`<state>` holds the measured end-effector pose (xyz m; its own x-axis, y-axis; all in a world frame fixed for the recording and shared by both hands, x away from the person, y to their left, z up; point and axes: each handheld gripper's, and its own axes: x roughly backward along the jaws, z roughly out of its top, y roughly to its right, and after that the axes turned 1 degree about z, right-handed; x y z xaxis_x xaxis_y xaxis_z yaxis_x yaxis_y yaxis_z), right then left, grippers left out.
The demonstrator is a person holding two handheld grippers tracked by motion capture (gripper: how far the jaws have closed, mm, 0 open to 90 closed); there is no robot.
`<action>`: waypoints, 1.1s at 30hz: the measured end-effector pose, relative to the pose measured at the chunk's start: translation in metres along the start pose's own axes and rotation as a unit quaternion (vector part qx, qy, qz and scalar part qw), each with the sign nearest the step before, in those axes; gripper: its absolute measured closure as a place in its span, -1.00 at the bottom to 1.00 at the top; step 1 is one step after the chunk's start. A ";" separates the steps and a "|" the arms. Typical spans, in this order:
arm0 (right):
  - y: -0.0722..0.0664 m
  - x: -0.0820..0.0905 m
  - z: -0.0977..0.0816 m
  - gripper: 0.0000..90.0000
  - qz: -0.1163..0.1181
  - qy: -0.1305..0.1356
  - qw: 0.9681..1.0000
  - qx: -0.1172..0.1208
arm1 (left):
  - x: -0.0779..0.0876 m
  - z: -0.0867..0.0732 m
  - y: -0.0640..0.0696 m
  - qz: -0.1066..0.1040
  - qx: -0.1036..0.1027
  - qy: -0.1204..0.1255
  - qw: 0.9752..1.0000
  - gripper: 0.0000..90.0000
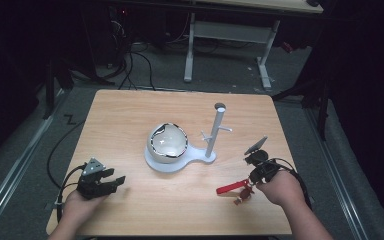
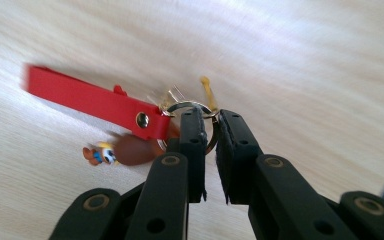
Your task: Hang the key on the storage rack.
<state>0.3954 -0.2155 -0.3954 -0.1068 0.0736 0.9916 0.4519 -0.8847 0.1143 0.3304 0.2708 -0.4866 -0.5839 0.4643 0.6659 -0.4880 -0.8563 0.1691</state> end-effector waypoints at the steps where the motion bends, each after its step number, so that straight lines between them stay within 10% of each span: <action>1: 0.001 0.006 0.000 0.82 -0.001 0.008 1.000 -0.002 | 0.000 0.000 0.000 0.000 0.000 0.001 1.000 -0.04; 19: 0.008 0.085 0.021 0.82 -0.026 0.084 0.996 0.003 | 0.000 0.000 -0.001 0.000 0.001 -0.001 1.000 -0.04; 33: 0.004 0.125 0.036 0.81 -0.022 0.087 0.996 0.013 | 0.001 0.000 -0.001 -0.001 0.002 0.002 1.000 -0.03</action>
<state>0.4156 -0.1938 -0.2685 -0.2778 0.0297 0.9602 0.4658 -0.8700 0.1617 0.3306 0.2725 -0.4858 -0.5845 0.4674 0.6632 -0.4871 -0.8558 0.1738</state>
